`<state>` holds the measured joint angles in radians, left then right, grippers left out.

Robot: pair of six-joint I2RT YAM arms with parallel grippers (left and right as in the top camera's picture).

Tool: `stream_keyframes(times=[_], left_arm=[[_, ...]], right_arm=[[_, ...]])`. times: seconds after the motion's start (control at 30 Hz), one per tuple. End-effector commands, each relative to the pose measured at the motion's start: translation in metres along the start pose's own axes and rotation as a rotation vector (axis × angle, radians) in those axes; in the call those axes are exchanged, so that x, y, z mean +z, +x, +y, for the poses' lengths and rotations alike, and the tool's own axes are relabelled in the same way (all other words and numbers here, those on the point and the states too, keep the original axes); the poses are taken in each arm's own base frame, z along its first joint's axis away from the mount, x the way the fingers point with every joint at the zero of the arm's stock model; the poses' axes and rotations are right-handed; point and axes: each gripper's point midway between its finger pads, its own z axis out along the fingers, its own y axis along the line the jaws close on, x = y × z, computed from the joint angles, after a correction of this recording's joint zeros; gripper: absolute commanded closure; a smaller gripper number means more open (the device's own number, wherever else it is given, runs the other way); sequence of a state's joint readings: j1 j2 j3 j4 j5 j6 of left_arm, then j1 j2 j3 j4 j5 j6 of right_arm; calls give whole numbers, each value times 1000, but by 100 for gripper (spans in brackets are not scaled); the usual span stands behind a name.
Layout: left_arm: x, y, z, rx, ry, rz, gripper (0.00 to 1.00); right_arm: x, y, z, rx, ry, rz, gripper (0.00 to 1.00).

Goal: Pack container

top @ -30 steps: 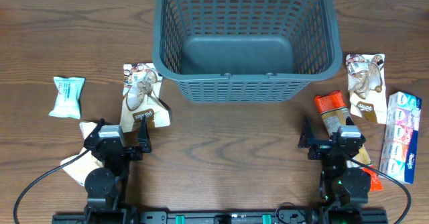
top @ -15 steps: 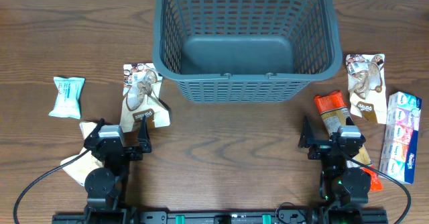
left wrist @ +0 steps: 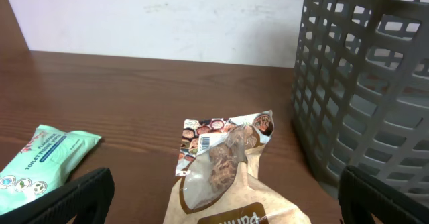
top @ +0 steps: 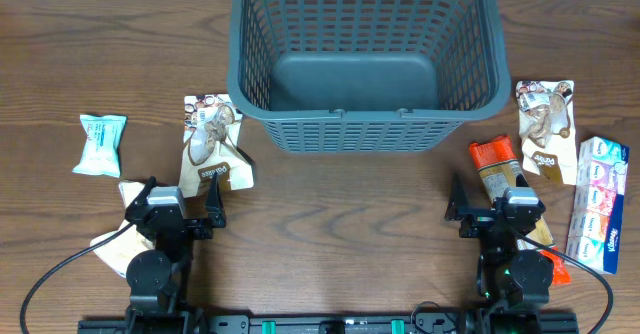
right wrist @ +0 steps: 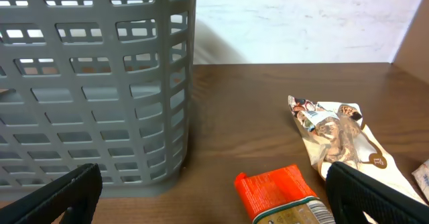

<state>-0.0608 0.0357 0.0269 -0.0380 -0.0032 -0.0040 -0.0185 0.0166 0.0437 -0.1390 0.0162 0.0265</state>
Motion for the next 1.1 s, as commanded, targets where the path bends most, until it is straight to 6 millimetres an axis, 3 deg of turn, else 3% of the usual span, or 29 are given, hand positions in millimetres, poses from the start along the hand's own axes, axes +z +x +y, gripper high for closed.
stream_keyframes(times=[0.0,0.67,0.83,1.07], left_arm=[[2,20,2,-5,-11,59,1],[2,20,2,-5,-11,59,1],[2,20,2,-5,-11,59,1],[2,20,2,-5,-11,59,1]], right_arm=[[0,2,-2,15,9,-2,1],[0,-2,-2,56,9,-15,1],[-2,-13,-14,66,72,-48,1],[-15,-54,-29,41,140,-42,1]])
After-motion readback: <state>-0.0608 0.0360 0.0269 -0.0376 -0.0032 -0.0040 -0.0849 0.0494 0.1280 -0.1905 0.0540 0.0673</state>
